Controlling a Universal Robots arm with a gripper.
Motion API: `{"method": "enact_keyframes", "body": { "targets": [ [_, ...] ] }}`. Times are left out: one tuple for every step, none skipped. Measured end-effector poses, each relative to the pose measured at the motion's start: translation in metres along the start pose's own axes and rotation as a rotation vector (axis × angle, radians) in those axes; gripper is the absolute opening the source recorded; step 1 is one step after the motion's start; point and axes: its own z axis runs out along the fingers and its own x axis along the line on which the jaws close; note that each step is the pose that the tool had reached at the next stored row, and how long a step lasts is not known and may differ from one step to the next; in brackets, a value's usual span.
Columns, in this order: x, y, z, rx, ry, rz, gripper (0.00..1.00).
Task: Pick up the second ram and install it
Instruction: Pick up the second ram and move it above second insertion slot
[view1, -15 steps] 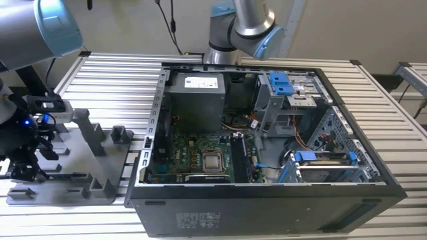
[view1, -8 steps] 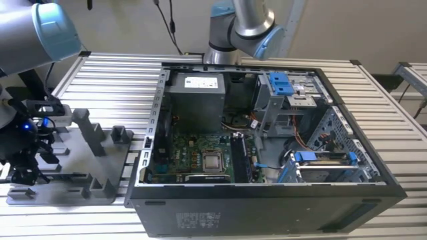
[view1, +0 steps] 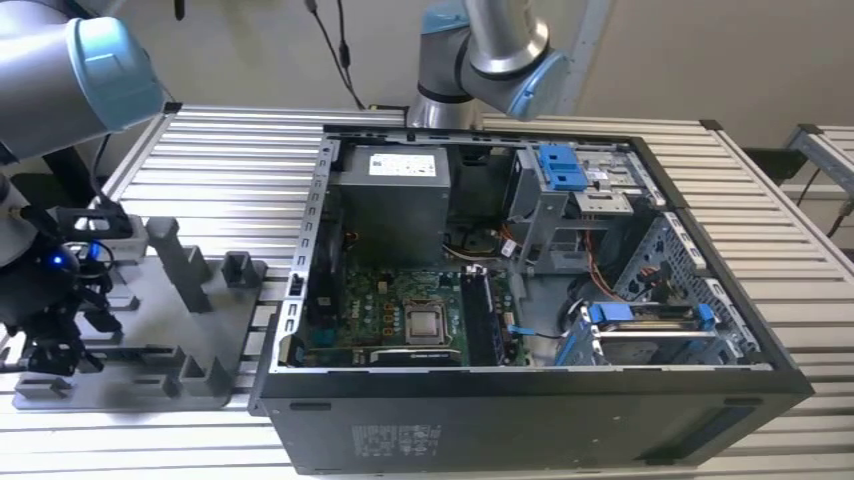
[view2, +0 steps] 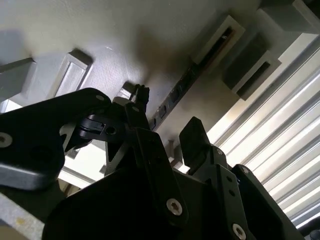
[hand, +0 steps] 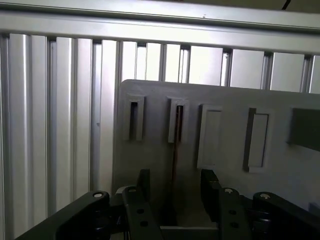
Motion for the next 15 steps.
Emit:
{"method": "enact_keyframes", "body": {
  "targets": [
    [0.0004, 0.0000, 0.0007, 0.0002, 0.0000, 0.000, 0.54],
    [0.0009, 0.0000, 0.0013, 0.0005, 0.0000, 0.000, 0.54],
    [0.0013, 0.0001, 0.0019, 0.0012, 0.0001, 0.000, 0.54],
    [0.0015, 0.0001, 0.0027, 0.0026, 0.0000, 0.000, 0.54],
    [0.0016, 0.0000, 0.0035, 0.0036, 0.0000, 0.000, 0.54],
    [0.0017, 0.0000, 0.0045, 0.0044, 0.0000, 0.000, 0.54],
    [0.0018, 0.0000, 0.0054, 0.0049, 0.0002, 0.000, 0.54],
    [0.0019, 0.0000, 0.0058, 0.0051, 0.0003, 0.000, 0.54],
    [0.0019, 0.0000, 0.0058, 0.0049, 0.0004, 0.000, 0.54],
    [0.0019, 0.0001, 0.0058, 0.0049, 0.0005, 0.000, 0.54],
    [0.0019, 0.0000, 0.0059, 0.0049, 0.0005, 0.000, 0.54],
    [0.0019, 0.0000, 0.0061, 0.0051, 0.0003, 0.000, 0.54],
    [0.0019, 0.0000, 0.0062, 0.0051, 0.0003, 0.000, 0.54],
    [0.0019, 0.0000, 0.0062, 0.0051, 0.0003, 0.000, 0.54],
    [0.0019, 0.0000, 0.0063, 0.0051, 0.0003, 0.000, 0.54]
  ]
}}
